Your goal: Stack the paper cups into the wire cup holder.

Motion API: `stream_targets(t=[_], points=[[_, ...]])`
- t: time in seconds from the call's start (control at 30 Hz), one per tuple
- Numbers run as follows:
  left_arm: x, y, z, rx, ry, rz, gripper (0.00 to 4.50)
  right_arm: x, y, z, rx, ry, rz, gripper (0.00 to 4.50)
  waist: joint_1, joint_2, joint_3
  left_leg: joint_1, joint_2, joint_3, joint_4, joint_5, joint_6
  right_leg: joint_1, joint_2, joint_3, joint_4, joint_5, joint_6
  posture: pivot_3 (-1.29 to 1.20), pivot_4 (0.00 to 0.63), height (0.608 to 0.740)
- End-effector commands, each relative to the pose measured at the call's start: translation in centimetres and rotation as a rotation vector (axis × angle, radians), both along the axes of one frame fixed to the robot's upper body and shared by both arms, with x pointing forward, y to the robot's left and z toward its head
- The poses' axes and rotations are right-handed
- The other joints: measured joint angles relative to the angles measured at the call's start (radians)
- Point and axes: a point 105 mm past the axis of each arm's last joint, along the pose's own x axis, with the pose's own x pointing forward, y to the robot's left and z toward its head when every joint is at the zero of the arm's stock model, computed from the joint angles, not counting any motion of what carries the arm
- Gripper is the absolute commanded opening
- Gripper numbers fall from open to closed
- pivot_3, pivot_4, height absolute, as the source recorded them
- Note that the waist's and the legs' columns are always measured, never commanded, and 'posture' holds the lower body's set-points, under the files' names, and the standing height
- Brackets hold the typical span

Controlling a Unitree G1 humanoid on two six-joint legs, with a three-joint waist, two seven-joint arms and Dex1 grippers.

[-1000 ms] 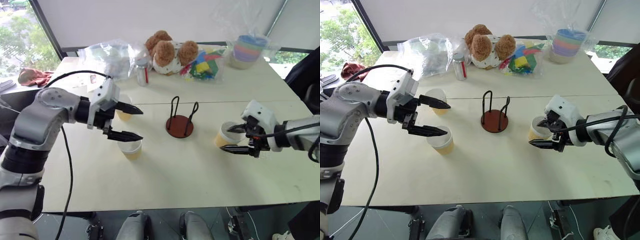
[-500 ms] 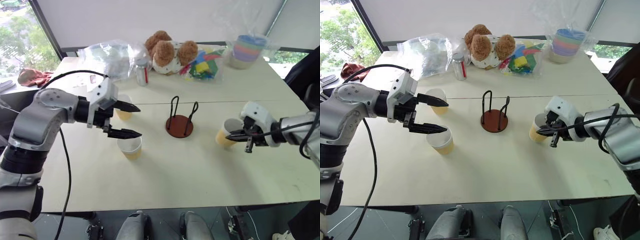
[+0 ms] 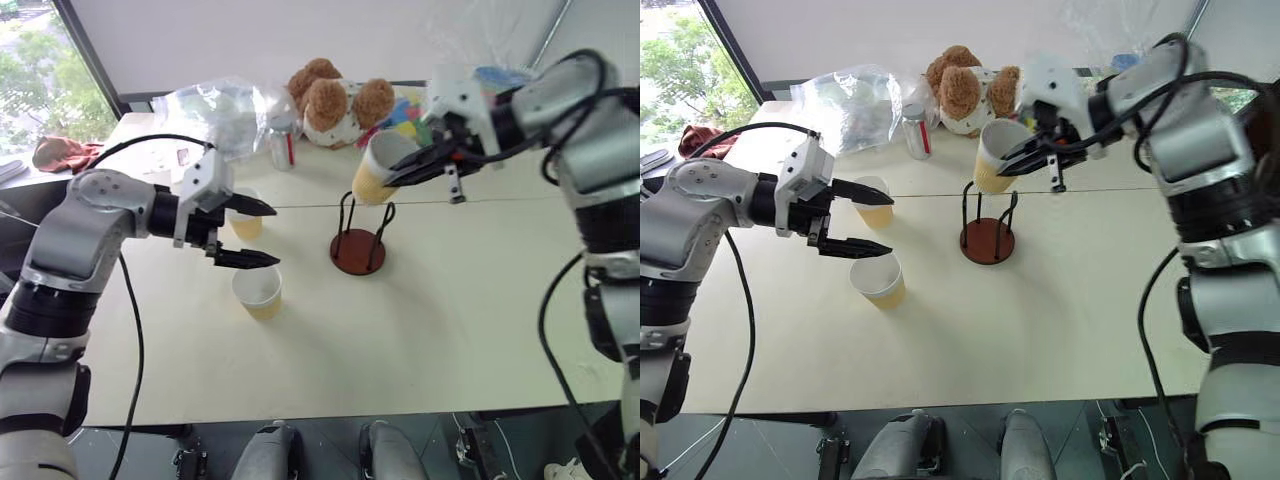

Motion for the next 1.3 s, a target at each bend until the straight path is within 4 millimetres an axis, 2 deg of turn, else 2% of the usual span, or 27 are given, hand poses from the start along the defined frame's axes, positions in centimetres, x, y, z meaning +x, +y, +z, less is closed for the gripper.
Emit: stream_targets(t=[0.03, 0.17, 0.47, 0.57, 0.67, 0.77, 0.87, 0.93, 1.0, 1.13, 1.3], points=[[-0.4, 0.3, 0.8, -0.007, -0.036, 0.019, 4.50, -0.2, 0.3, 1.4, 0.005, -0.025, 0.032, 0.06, -0.003, 0.000, 0.000, 0.000, 0.000, 0.000, 0.000, 0.000, 0.000, 0.000, 0.000, 0.000, 0.000, 0.000, 0.000, 0.00, 0.150, 0.740], [-0.6, 0.4, 0.6, -0.015, -0.037, 0.033, 4.50, 0.2, 0.4, 0.1, -0.020, 0.029, 0.048, 0.06, -0.006, 0.000, 0.000, 0.000, 0.000, 0.000, 0.000, 0.000, 0.000, -0.001, 0.000, 0.000, 0.001, 0.000, 0.000, 0.00, 0.150, 0.740], [-0.7, 0.4, 0.6, -0.020, -0.040, 0.044, 4.50, 0.9, 0.6, -0.7, -0.021, 0.072, 0.045, 0.06, -0.004, 0.000, 0.000, 0.000, 0.000, 0.000, 0.000, 0.001, -0.001, -0.001, 0.000, 0.001, 0.002, 0.000, 0.000, 0.00, 0.150, 0.740], [-0.7, 0.4, 0.6, -0.020, -0.041, 0.044, 4.50, 1.2, 0.7, -0.9, -0.020, 0.073, 0.039, 0.86, -0.005, 0.000, 0.000, 0.000, 0.000, 0.000, 0.000, 0.001, -0.001, -0.002, 0.000, 0.001, 0.002, 0.000, 0.000, 0.00, 0.150, 0.740], [-0.6, 0.5, 0.8, -0.019, -0.045, 0.045, 4.50, 1.5, 0.8, -0.4, 0.009, 0.060, 0.020, 2.27, -0.006, 0.000, 0.000, 0.000, 0.000, 0.000, 0.000, 0.001, -0.001, -0.002, 0.000, 0.001, 0.002, 0.000, 0.000, 0.00, 0.150, 0.740], [-0.6, 0.5, 0.9, -0.015, -0.050, 0.042, 4.50, 1.6, 0.6, 0.2, 0.028, 0.039, 0.008, 2.27, -0.005, 0.000, 0.000, 0.000, 0.000, 0.000, 0.000, 0.001, -0.001, -0.002, 0.000, 0.001, 0.002, 0.000, 0.000, 0.00, 0.150, 0.740], [-1.2, 0.5, 1.3, 0.003, -0.057, 0.005, 4.50, 1.2, -0.3, 1.7, 0.078, -0.001, -0.016, 2.27, -0.004, 0.000, 0.000, 0.000, 0.000, 0.000, 0.000, 0.001, -0.001, -0.002, 0.000, 0.001, 0.002, 0.000, 0.000, 0.00, 0.150, 0.740], [-2.1, 1.1, 1.9, 0.046, -0.053, -0.039, 4.50, -0.9, -0.9, 3.6, 0.203, 0.028, 0.011, 2.27, -0.002, 0.000, 0.001, 0.000, 0.000, 0.000, 0.000, 0.001, -0.002, -0.002, 0.000, 0.001, 0.002, 0.000, 0.000, 0.00, 0.150, 0.740], [-2.8, 1.9, 2.5, 0.097, -0.043, -0.067, 4.50, -3.5, -1.3, 4.0, 0.297, 0.097, 0.056, 2.27, 0.000, 0.000, 0.001, -0.002, 0.000, -0.001, -0.001, 0.001, -0.002, -0.004, 0.000, 0.001, 0.002, 0.000, 0.000, 0.00, 0.150, 0.740], [-4.8, 3.4, 2.5, 0.219, 0.021, -0.124, 4.50, -8.5, -1.9, 0.7, 0.449, 0.325, 0.096, 2.27, 0.000, -0.002, -0.001, -0.003, 0.000, -0.006, 0.000, -0.001, -0.004, -0.002, 0.001, -0.001, 0.002, 0.000, 0.000, 0.00, 0.150, 0.740], [-6.6, 3.9, 0.8, 0.360, 0.063, -0.188, 4.50, -10.3, -2.1, -4.1, 0.542, 0.441, -0.062, 2.27, -0.002, -0.001, 0.000, -0.002, 0.000, -0.004, 0.000, -0.002, -0.003, 0.000, -0.001, 0.001, 0.000, 0.000, 0.000, 0.00, 0.150, 0.740]])
